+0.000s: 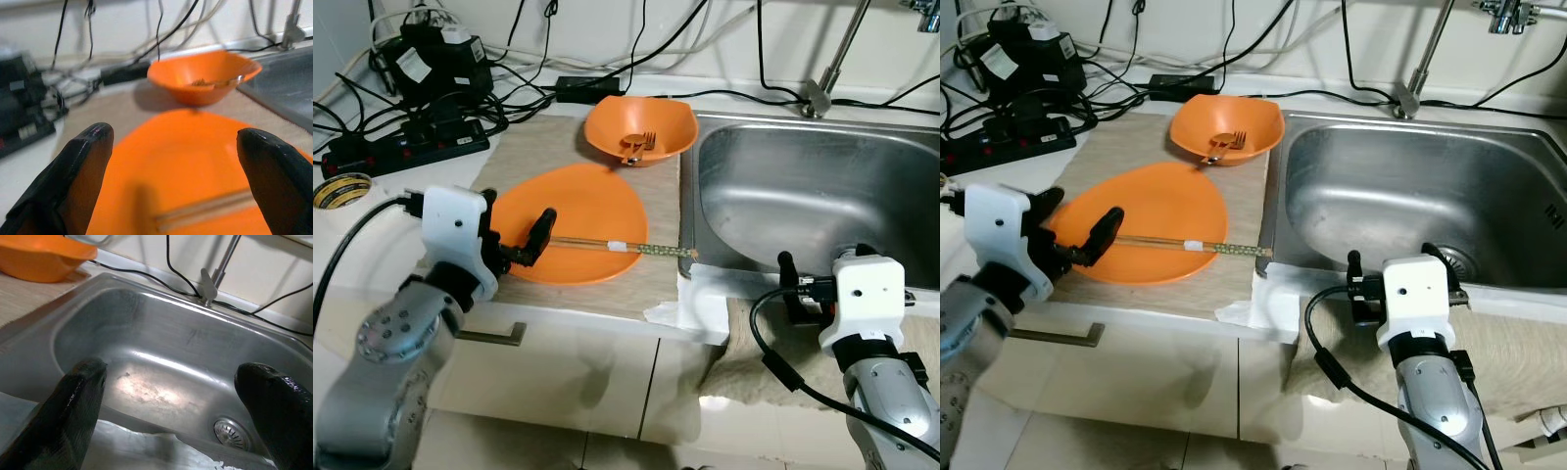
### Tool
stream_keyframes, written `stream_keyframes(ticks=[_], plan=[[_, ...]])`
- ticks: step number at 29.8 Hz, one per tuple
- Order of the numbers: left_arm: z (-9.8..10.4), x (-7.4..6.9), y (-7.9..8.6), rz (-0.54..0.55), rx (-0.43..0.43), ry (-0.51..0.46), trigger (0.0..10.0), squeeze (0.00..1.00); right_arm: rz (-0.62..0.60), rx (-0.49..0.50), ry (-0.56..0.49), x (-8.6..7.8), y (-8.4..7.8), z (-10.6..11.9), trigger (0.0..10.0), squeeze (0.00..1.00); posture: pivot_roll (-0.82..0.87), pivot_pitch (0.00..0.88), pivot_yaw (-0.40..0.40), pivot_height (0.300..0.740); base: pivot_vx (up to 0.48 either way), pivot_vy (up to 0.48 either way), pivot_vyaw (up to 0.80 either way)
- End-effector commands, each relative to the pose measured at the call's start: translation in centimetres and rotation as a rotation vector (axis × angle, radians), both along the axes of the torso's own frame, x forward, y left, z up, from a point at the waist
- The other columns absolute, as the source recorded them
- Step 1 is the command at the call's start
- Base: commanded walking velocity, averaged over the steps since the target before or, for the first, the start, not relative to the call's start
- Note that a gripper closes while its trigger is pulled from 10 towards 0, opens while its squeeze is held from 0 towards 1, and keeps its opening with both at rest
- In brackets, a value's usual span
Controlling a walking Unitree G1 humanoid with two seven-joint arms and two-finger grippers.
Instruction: Kitchen organization
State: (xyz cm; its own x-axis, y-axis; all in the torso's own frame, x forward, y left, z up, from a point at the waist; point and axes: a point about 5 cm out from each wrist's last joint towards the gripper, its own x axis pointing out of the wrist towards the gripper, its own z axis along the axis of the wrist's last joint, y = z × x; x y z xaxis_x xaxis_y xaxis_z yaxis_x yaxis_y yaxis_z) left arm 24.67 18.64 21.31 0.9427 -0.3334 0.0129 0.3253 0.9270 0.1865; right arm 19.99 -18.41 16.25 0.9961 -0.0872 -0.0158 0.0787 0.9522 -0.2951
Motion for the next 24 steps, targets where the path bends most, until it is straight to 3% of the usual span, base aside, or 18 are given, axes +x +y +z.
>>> stream_keyframes(ticks=[1, 7, 14, 24], plan=[[0.7, 0.0, 0.0, -0.027, 0.016, -0.017, 10.0, 0.00, 0.005, -0.003, 0.002, -0.1, 0.2, 0.3, 10.0, 0.00, 0.06, 0.000, 0.008, 0.736, 0.000, 0.000, 0.00], [1.8, 0.9, -0.1, -0.111, 0.087, -0.036, 10.0, 0.00, 0.020, 0.006, 0.015, 0.0, 0.6, 0.1, 10.0, 0.00, 0.05, 0.000, 0.020, 0.736, 0.000, 0.000, 0.00], [-0.5, 1.2, -1.4, -0.216, 0.163, 0.044, 10.0, 0.00, 0.013, 0.012, 0.008, 0.4, 0.6, 0.2, 10.0, 0.00, 0.03, 0.000, 0.037, 0.736, 0.000, 0.000, 0.00], [-1.4, 1.5, -1.4, -0.246, 0.234, 0.060, 10.0, 0.00, 0.027, 0.033, -0.002, 0.8, 0.6, 0.0, 10.0, 0.00, 0.02, 0.000, 0.043, 0.736, 0.000, 0.000, 0.00]])
